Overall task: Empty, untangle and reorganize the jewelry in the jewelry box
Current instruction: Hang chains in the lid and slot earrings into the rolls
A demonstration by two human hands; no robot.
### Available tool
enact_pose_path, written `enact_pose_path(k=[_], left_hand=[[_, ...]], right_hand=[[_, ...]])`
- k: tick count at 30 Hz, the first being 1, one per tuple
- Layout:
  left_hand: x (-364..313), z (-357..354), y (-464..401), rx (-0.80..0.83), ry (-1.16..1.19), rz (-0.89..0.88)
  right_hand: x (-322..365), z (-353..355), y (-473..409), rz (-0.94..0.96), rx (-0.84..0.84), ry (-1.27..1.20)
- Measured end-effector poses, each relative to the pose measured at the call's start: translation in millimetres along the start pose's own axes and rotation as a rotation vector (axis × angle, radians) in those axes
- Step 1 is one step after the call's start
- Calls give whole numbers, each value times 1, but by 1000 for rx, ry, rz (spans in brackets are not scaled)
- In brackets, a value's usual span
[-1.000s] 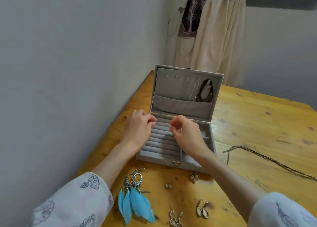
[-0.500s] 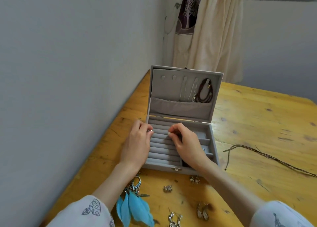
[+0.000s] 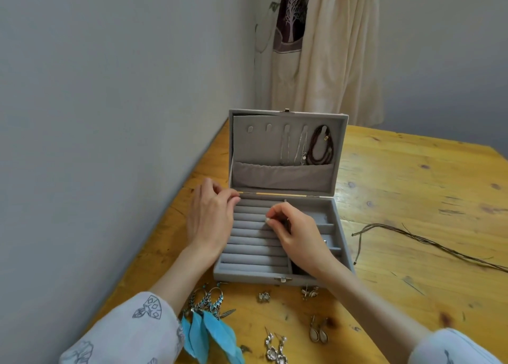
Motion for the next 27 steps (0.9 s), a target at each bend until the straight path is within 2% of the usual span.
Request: enact_pose_path(k=[12,16,20,27], left_hand=[[-3,-6,7,6,-230,24],[1,-5,11,-11,-114,75],[3,-7,11,-3,27,87],[5,-7,13,-26,230,146]], right_hand=[[1,2,-1,-16,-24,-34],[1,6,-8,-85,-109,-67],[13,6,-33,-38,-157,91],[25,-19,-55,71,-62,175]])
Point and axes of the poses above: each hand's wrist, its own y-axis away from the middle knuckle, its own z-axis out of the back of the hand, x = y × z, the point moved 6 cm from there along -y, towards the middle knuckle, and after that the axes turned 2 degrees about -y, right-handed, at the moved point
